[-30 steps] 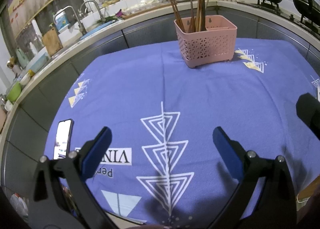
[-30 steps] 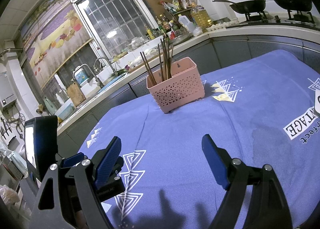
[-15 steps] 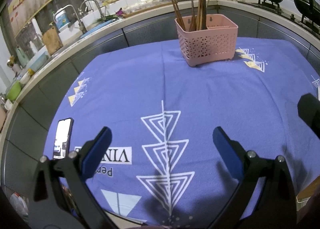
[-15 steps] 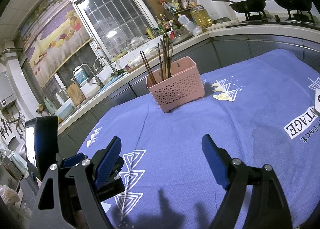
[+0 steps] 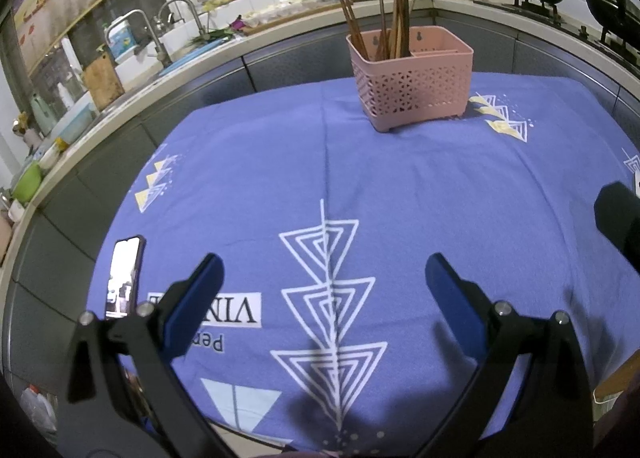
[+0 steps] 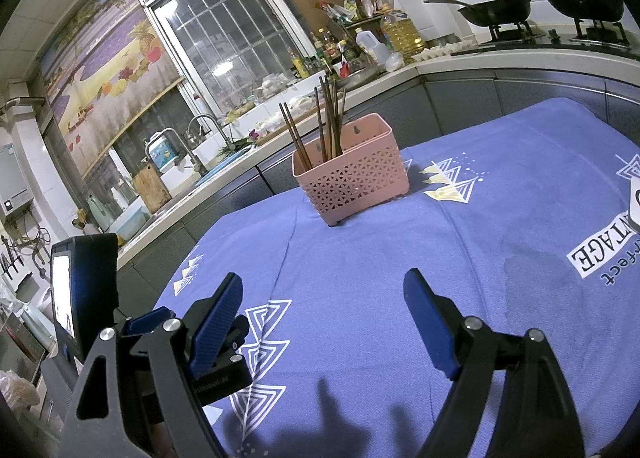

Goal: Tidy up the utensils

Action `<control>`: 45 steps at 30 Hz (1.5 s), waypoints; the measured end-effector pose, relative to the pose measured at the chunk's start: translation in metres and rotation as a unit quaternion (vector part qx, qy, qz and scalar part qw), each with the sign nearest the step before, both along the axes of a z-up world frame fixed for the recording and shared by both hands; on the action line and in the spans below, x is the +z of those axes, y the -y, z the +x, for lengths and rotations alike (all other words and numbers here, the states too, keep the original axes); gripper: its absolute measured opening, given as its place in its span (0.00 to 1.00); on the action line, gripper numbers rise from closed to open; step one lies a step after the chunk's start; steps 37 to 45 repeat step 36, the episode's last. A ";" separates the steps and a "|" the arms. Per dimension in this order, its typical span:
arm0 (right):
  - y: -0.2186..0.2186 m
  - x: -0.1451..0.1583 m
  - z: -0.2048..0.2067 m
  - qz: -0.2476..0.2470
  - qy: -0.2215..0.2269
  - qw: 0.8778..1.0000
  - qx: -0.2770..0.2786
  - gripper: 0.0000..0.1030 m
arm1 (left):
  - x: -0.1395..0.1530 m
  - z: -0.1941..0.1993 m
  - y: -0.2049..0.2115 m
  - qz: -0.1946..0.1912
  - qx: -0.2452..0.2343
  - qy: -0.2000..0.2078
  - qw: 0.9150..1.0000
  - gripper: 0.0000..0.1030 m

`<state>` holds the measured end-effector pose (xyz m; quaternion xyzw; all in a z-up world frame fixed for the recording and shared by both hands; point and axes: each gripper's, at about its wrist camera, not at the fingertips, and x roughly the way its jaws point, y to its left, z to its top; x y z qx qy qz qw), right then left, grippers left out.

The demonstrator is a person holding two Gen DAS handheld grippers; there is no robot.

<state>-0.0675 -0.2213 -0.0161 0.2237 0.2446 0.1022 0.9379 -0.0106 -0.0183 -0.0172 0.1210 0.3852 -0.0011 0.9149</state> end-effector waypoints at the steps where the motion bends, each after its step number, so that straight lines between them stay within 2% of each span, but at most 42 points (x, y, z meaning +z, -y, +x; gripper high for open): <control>1: 0.000 0.000 0.000 0.000 0.000 1.000 0.000 0.80 | 0.000 0.000 0.000 0.000 0.000 0.000 1.000 0.94; 19: -0.001 0.000 0.000 0.000 0.000 1.000 0.000 0.80 | 0.000 0.000 0.003 -0.003 -0.001 -0.003 1.000 0.94; 27: -0.001 0.000 0.000 0.000 0.000 1.000 -0.001 0.80 | 0.006 -0.002 0.008 -0.035 -0.027 -0.002 0.999 0.94; 45: -0.004 -0.004 -0.001 -0.009 0.002 1.000 -0.003 0.80 | 0.008 0.001 0.013 -0.031 -0.025 -0.001 0.999 0.94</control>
